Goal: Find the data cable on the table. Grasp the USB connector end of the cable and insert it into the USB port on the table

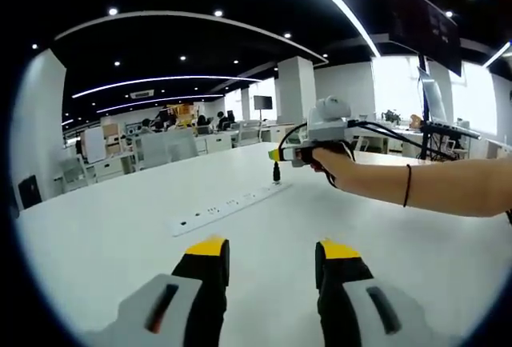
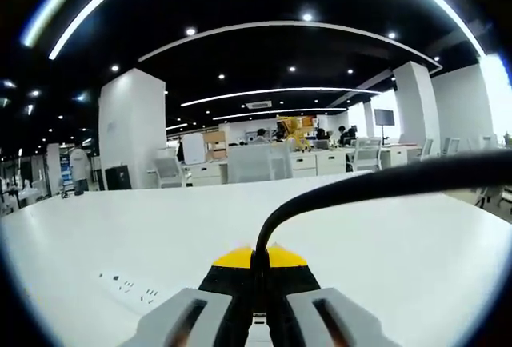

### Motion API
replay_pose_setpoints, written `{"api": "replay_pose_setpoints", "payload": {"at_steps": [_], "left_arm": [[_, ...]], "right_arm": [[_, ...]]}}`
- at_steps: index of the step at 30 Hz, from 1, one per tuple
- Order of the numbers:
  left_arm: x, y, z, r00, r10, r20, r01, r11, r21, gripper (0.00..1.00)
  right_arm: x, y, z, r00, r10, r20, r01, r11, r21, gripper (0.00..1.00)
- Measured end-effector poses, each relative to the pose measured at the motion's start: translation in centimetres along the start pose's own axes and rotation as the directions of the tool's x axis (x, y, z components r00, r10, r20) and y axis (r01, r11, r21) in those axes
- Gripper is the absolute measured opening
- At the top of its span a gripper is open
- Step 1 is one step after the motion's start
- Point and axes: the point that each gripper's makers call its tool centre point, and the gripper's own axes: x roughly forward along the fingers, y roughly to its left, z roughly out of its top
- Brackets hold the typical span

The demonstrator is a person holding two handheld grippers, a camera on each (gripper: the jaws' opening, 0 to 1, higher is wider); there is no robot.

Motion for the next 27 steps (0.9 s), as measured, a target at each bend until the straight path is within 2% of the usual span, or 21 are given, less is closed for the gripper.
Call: {"api": "replay_pose_setpoints", "payload": {"at_steps": [9,14,18,22,27], "left_arm": [[-0.07,0.05,-0.12,1.0,0.0,-0.003,0.0,1.0,0.0,0.43],[-0.09,-0.01,-0.14,1.0,-0.004,-0.004,0.004,1.0,0.001,0.43],[-0.16,-0.09,-0.17,1.0,-0.004,-0.006,0.004,1.0,0.002,0.43],[-0.13,-0.21,-0.22,1.0,-0.004,-0.007,0.004,1.0,0.003,0.43],[-0.08,-0.45,-0.36,1.0,-0.012,-0.018,0.012,1.0,0.008,0.43]], "right_arm": [[-0.2,0.29,-0.2,1.0,-0.001,-0.02,0.0,1.0,-0.028,0.05],[-0.44,0.62,-0.36,0.999,0.002,-0.042,-0.006,0.997,-0.081,0.05],[-0.59,0.17,-0.63,0.999,0.004,-0.048,-0.006,0.999,-0.037,0.05],[-0.74,0.49,-0.78,0.998,0.01,-0.055,-0.013,0.998,-0.061,0.05],[-0.88,0.46,-0.96,0.998,0.012,-0.059,-0.014,0.999,-0.042,0.05]]}}
